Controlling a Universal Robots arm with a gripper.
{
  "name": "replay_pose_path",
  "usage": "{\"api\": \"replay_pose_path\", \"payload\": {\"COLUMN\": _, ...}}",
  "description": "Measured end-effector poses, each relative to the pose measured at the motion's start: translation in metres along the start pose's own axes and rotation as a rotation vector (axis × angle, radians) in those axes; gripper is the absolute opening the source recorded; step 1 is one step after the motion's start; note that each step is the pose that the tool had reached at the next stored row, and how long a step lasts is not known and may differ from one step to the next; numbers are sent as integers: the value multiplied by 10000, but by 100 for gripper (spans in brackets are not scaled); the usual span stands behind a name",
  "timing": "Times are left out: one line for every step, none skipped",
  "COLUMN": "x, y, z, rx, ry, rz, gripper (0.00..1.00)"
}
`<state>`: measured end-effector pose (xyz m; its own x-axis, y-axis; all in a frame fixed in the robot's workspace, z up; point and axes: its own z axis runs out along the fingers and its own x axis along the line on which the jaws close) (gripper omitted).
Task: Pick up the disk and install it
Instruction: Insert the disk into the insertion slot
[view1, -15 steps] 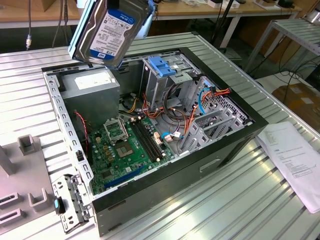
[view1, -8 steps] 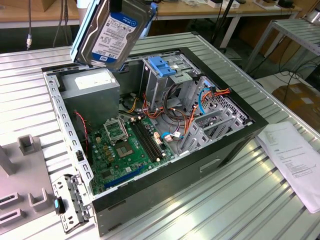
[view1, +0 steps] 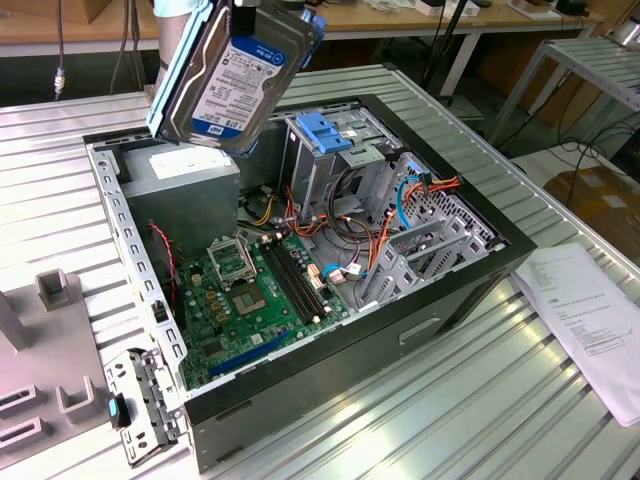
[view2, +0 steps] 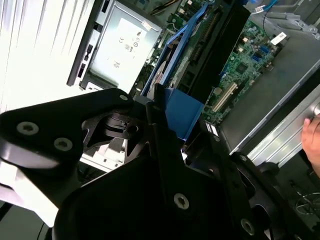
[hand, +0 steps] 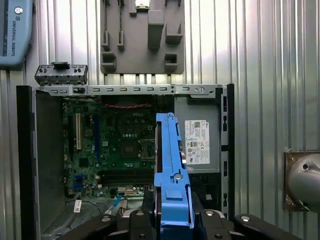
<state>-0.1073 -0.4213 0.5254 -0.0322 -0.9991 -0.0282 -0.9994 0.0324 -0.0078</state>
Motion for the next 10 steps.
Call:
{"api": "replay_pose_path", "payload": {"x": 68, "y": -2, "z": -2, "rx": 1, "ry": 15, "rz": 0, "gripper": 37}}
{"api": "replay_pose_path", "payload": {"x": 123, "y": -4, "z": -4, "rx": 1, "ry": 32, "rz": 0, "gripper": 37}}
{"api": "replay_pose_path", "payload": {"x": 177, "y": -5, "z": -5, "rx": 1, "ry": 46, "rz": 0, "gripper": 37}}
{"api": "replay_pose_path", "payload": {"x": 237, "y": -8, "z": -6, "rx": 8, "ry": 50, "rz": 0, "gripper": 37}}
{"api": "replay_pose_path", "payload": {"x": 291, "y": -10, "z": -7, "rx": 203, "ry": 44, "rz": -6, "gripper": 37}}
{"api": "replay_pose_path", "payload": {"x": 329, "y": -11, "z": -8, "rx": 480, "ry": 35, "rz": -13, "gripper": 37}}
{"api": "replay_pose_path", "payload": {"x": 342, "y": -11, "z": -9, "rx": 578, "ry": 32, "rz": -15, "gripper": 37}}
{"api": "replay_pose_path", "payload": {"x": 362, "y": -12, "z": -10, "rx": 719, "ry": 28, "rz": -19, "gripper": 37}}
{"api": "replay_pose_path", "payload": {"x": 388, "y": -13, "z": -10, "rx": 914, "ry": 21, "rz": -23, "gripper": 37}}
{"api": "replay_pose_path", "payload": {"x": 397, "y": -13, "z": -10, "rx": 986, "ry": 19, "rz": -25, "gripper": 37}}
